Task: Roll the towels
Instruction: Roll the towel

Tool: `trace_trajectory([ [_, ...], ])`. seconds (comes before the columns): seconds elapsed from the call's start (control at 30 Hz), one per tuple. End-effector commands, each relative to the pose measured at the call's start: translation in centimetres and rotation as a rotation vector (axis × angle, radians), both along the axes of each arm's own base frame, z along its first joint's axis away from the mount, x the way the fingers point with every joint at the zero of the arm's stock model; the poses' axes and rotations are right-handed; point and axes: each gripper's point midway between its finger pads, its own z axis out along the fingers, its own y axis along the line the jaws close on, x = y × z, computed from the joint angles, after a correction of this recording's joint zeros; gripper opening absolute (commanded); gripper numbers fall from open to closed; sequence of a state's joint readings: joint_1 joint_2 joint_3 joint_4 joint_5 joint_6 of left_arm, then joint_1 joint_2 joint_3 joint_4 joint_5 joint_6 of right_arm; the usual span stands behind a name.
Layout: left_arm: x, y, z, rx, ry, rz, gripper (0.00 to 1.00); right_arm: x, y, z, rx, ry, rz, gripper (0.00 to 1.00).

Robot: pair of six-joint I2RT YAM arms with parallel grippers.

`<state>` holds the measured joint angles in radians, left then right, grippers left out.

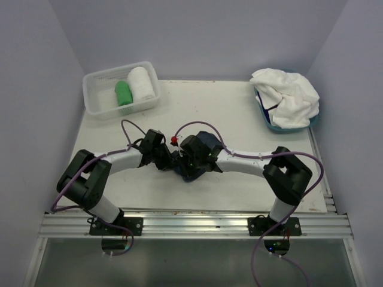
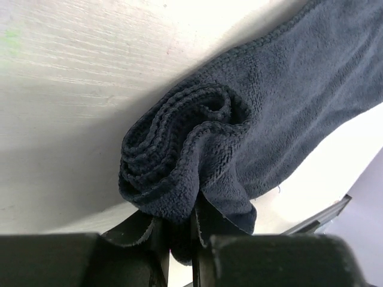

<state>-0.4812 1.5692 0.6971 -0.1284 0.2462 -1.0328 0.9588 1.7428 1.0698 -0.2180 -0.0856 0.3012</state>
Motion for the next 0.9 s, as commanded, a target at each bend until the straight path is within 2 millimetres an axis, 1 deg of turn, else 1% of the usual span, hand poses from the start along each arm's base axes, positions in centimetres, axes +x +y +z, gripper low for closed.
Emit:
trace_trajectory([
  [0.0,0.1,1.8,-0.9,0.123,0.022,0.011,0.05,0.0,-0.8,0.9,-0.010,-0.034,0.017,0.32],
  [0.03,-0.2,2.0,-1.0,0.131,0.031,0.005,0.04,0.2,-0.9,1.0,-0.020,-0.051,0.012,0.40],
  [0.07,-0.4,2.1,-1.0,0.138,0.040,0.002,0.00,0.2,-1.0,1.2,-0.024,-0.063,0.013,0.46],
  [0.1,-0.6,2.2,-1.0,0.140,0.046,0.000,0.00,0.3,-1.0,1.6,-0.022,-0.078,0.011,0.55],
  [0.13,-0.7,2.2,-1.0,0.142,0.051,-0.003,0.00,0.5,-1.2,1.6,-0.030,-0.095,0.001,0.59],
  [0.17,-0.9,2.3,-1.1,0.145,0.058,-0.005,0.00,0.3,-0.8,1.9,-0.020,-0.102,0.009,0.62],
  [0.23,-1.0,2.3,-1.1,0.144,0.065,-0.008,0.00,0.6,-0.6,2.3,-0.013,-0.132,-0.004,0.64],
  [0.3,-1.1,2.3,-1.0,0.148,0.073,-0.005,0.00,0.9,0.0,3.0,0.008,-0.162,-0.014,0.64],
  [0.37,-1.1,2.4,-1.0,0.150,0.077,-0.005,0.00,1.1,0.6,2.8,0.003,-0.176,-0.008,0.65],
  [0.4,-1.2,2.3,-1.0,0.147,0.079,-0.004,0.00,1.2,1.1,3.1,0.007,-0.184,-0.004,0.65],
  [0.43,-1.2,2.3,-1.0,0.146,0.081,-0.005,0.00,1.1,1.3,2.6,-0.004,-0.183,0.005,0.64],
  [0.53,-1.2,2.3,-1.0,0.148,0.087,-0.003,0.00,0.8,2.4,3.0,0.005,-0.209,0.036,0.64],
  [0.57,-1.1,2.3,-0.9,0.148,0.088,-0.002,0.00,0.4,2.8,2.8,-0.007,-0.219,0.059,0.64],
  [0.6,-1.2,2.3,-1.0,0.149,0.089,-0.002,0.00,0.4,3.0,3.0,-0.014,-0.235,0.063,0.64],
  [0.67,-1.1,2.2,-0.8,0.147,0.087,-0.002,0.00,0.0,3.5,2.8,-0.029,-0.253,0.086,0.63],
  [0.73,-1.2,2.3,-0.8,0.147,0.091,0.002,0.00,0.0,3.6,2.7,-0.041,-0.267,0.091,0.63],
  [0.8,-1.3,2.3,-0.8,0.146,0.090,0.002,0.00,0.0,3.9,2.1,-0.053,-0.261,0.094,0.62],
  [0.87,-1.2,2.2,-0.5,0.141,0.084,0.003,0.00,0.3,4.1,1.8,-0.056,-0.265,0.090,0.59],
])
